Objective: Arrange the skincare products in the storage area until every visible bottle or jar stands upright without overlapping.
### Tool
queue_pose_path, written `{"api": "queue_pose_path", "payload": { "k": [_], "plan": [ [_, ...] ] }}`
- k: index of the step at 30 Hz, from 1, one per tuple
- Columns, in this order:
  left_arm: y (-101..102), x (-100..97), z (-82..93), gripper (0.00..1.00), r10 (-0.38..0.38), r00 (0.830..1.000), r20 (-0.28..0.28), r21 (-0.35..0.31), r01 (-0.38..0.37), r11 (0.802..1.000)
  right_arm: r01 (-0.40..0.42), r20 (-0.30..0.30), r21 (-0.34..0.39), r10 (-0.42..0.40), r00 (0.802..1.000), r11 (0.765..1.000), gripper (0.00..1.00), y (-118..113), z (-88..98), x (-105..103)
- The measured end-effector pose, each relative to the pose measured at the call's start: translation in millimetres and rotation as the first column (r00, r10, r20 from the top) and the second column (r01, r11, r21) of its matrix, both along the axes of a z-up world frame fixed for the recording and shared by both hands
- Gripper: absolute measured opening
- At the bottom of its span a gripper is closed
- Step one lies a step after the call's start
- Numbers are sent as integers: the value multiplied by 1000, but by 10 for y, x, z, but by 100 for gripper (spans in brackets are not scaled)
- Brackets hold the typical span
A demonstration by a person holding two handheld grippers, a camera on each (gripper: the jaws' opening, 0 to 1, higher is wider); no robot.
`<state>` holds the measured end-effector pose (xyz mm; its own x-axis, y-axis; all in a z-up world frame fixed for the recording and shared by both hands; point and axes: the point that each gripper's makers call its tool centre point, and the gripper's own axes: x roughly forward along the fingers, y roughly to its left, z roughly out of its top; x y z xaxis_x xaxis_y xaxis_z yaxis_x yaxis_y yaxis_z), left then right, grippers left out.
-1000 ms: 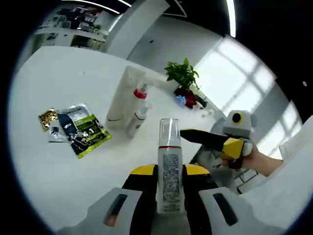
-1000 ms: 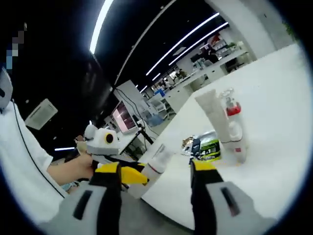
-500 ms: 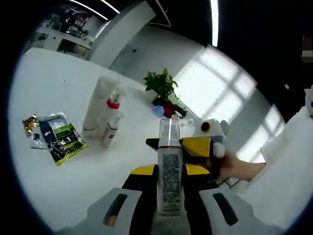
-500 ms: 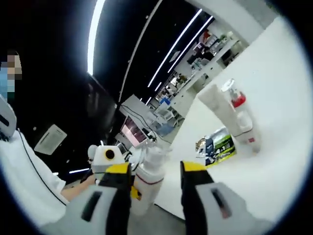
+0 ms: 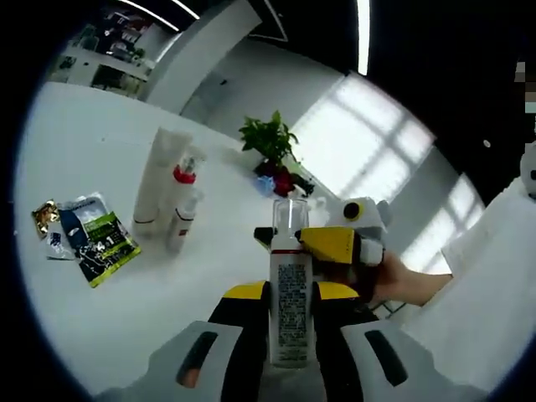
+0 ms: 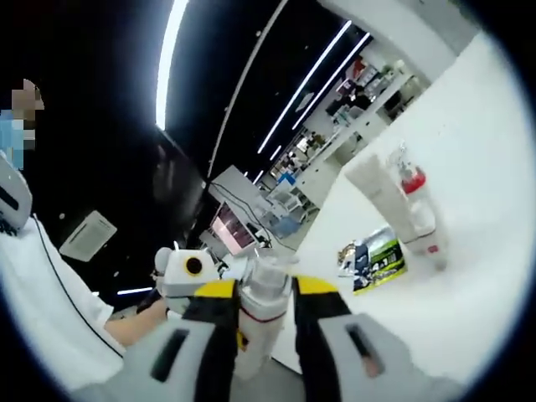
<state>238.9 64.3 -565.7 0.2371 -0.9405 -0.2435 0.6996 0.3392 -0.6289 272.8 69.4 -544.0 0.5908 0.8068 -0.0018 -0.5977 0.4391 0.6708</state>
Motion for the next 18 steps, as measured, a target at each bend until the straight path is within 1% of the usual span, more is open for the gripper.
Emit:
{"api": "queue_pose_path", "payload": {
  "k": [3,4,5,6,7,8,10,11,13,15,17,18],
  "plan": [
    [-17,15,-25,17,-36,999,39,67,33,997,-10,65,-84,15,998,996,24,18,32,15],
    [-23,32,-32,19,-39,998,51,87,35,996,-11,71,-94,17,997,995,23,20,35,15],
    [-33,41,-37,21,-60,995,78,117,51,992,-8,93,-136,20,995,991,23,23,39,28],
    [-42,43,-40,23,-76,993,93,138,63,988,-8,110,-164,27,994,986,23,25,45,35],
    [-47,47,-53,25,-95,989,111,172,75,982,-8,136,-203,36,990,979,23,29,58,42],
    [-55,50,-59,25,-108,986,125,193,83,978,-8,154,-225,44,987,974,22,34,73,43],
    [-69,47,-83,25,-156,974,164,251,111,961,-9,181,-263,59,982,965,22,42,100,49],
    [-72,47,-105,26,-180,966,183,289,123,950,-7,191,-277,62,980,961,22,44,111,55],
    [-75,59,-136,26,-207,956,208,335,129,933,2,224,-325,75,972,946,22,38,121,74],
    [-87,83,-152,25,-222,947,230,367,127,921,13,251,-376,88,964,927,22,39,120,80],
    [-100,101,-158,24,-223,946,235,377,123,918,17,268,-420,106,958,907,22,52,105,73],
    [-100,119,-168,23,-227,944,241,392,119,912,20,276,-439,113,954,898,22,52,94,75]
  ]
}}
